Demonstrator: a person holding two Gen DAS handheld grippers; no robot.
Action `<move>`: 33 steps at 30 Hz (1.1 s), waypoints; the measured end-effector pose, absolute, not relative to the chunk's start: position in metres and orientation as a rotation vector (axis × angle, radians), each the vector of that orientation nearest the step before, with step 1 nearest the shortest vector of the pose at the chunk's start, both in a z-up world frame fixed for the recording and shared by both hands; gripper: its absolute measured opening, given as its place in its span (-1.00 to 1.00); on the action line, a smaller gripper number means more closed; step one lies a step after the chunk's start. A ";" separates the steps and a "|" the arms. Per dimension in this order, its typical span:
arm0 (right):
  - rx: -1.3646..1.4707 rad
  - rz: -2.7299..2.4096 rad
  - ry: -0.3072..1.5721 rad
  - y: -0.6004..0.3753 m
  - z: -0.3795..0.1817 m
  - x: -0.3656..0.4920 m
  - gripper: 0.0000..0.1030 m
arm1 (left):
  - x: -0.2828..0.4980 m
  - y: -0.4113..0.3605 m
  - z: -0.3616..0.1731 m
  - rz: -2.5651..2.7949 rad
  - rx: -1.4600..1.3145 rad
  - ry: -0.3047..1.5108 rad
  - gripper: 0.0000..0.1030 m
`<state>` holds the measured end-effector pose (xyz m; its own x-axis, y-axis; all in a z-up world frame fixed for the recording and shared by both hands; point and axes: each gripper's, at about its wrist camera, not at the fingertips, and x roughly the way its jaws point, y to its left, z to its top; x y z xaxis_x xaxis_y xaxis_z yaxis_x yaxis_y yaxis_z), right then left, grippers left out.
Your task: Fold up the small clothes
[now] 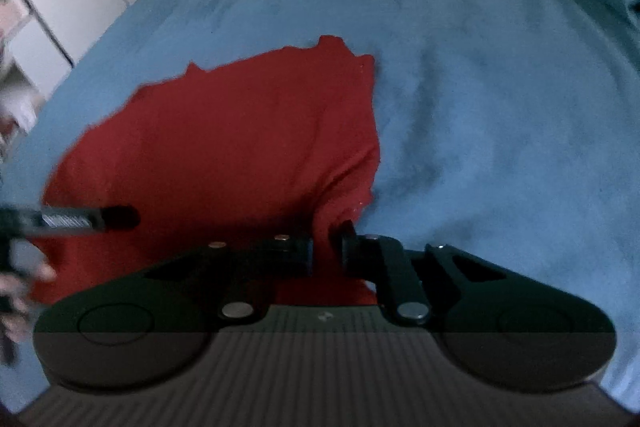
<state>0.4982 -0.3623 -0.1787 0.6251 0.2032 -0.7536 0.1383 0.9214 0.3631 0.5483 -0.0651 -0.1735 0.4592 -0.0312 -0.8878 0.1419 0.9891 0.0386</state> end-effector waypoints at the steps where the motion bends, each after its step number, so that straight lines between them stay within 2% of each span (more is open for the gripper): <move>1: 0.468 0.045 0.902 -0.367 -0.174 0.499 -0.51 | 0.550 -0.065 -0.174 -0.105 0.111 1.098 1.00; 6: 0.690 0.128 0.829 -0.368 -0.125 0.510 -0.54 | 0.557 -0.057 -0.166 -0.146 0.070 1.151 1.00; 11: 0.631 0.329 0.784 -0.292 -0.064 0.549 -0.54 | 0.539 -0.002 -0.134 -0.120 0.029 1.125 1.00; 14: 0.551 0.493 0.810 -0.215 -0.050 0.572 -0.55 | 0.514 0.043 -0.119 -0.083 0.058 1.080 1.00; 17: 0.427 0.657 0.886 -0.127 -0.066 0.587 -0.55 | 0.484 0.085 -0.120 -0.037 0.091 1.056 1.00; 20: 0.300 0.737 1.008 -0.050 -0.114 0.592 -0.55 | 0.461 0.115 -0.133 -0.021 0.066 1.062 1.00; 24: 0.187 0.706 1.098 -0.005 -0.167 0.595 -0.53 | 0.438 0.135 -0.149 -0.027 0.033 1.068 1.00; 25: 0.205 0.702 1.089 -0.005 -0.167 0.596 -0.46 | 0.434 0.137 -0.150 -0.033 0.026 1.063 1.00; 27: 0.263 0.733 1.085 -0.011 -0.160 0.596 -0.05 | 0.429 0.140 -0.149 -0.050 0.003 1.055 1.00; 28: 0.290 0.748 1.073 -0.017 -0.154 0.593 0.33 | 0.427 0.141 -0.146 -0.061 -0.010 1.048 1.00; 29: 0.308 0.748 1.042 -0.024 -0.144 0.590 0.56 | 0.426 0.140 -0.142 -0.073 -0.021 1.042 1.00; 33: 0.328 0.684 0.878 -0.076 -0.093 0.574 0.69 | 0.421 0.140 -0.124 -0.111 -0.056 1.009 1.00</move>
<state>0.5743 -0.0763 -0.0927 0.4473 0.6690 -0.5936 -0.4120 0.7432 0.5272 0.4207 0.1405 -0.1244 0.5278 -0.1189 -0.8410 0.0668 0.9929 -0.0984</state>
